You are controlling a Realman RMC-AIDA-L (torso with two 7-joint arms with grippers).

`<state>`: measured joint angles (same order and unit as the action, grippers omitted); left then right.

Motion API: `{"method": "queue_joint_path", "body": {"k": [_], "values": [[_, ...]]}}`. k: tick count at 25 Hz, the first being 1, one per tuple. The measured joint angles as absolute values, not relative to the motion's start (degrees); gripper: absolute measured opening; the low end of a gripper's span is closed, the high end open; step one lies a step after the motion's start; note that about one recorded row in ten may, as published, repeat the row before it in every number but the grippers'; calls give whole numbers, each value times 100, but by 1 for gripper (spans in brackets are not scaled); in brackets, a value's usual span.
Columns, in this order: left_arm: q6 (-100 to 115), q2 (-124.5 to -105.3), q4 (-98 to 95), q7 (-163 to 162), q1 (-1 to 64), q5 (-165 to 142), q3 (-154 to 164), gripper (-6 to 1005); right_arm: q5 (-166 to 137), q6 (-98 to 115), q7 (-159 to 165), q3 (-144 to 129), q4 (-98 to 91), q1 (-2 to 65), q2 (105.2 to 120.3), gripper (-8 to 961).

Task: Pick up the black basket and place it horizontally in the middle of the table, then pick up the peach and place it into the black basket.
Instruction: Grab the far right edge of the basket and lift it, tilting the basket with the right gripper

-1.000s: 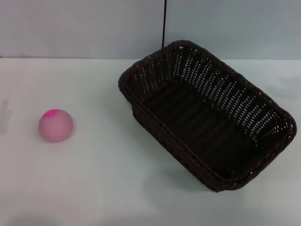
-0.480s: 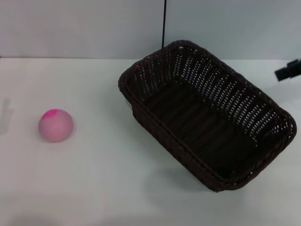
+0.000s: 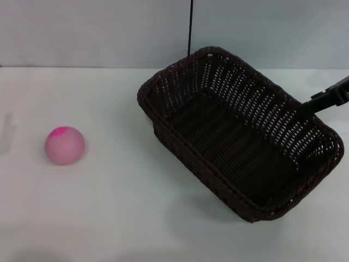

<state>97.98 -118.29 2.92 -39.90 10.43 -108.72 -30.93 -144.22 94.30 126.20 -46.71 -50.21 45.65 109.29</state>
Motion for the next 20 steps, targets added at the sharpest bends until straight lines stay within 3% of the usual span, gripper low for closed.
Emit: {"method": "queue_joint_path", "body": {"k": [15,20], "values": [[9619,-11839,364,-4068,1086,-10872,-3093,810,-14440,8849,12333,-4854,-4333,4654,11096,599],[9596,-11839,371,-4069,1117,-10872,-3093,809,-14441,8783,12293,-4857,-4391,4610,11161,472]]}}
